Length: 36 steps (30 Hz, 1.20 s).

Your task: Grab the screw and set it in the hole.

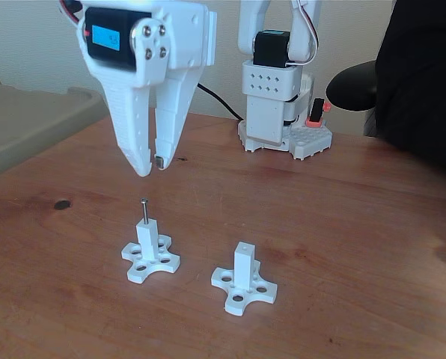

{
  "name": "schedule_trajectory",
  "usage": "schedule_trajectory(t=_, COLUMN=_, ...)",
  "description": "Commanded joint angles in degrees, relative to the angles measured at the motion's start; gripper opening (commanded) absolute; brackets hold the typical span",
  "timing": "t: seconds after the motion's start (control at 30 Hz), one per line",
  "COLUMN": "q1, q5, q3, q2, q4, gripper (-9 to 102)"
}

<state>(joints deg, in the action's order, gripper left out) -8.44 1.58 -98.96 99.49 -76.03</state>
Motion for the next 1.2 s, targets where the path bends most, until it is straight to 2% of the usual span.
schedule_trajectory(t=0.0, q1=-0.4, q5=-0.2, q3=6.2, q2=0.6, q4=1.2, gripper=4)
schedule_trajectory(t=0.47, q1=-0.5, q5=-0.4, q3=7.4, q2=-2.0, q4=2.3, gripper=4)
schedule_trajectory(t=1.17, q1=-0.7, q5=0.4, q3=10.2, q2=-5.2, q4=-1.3, gripper=7)
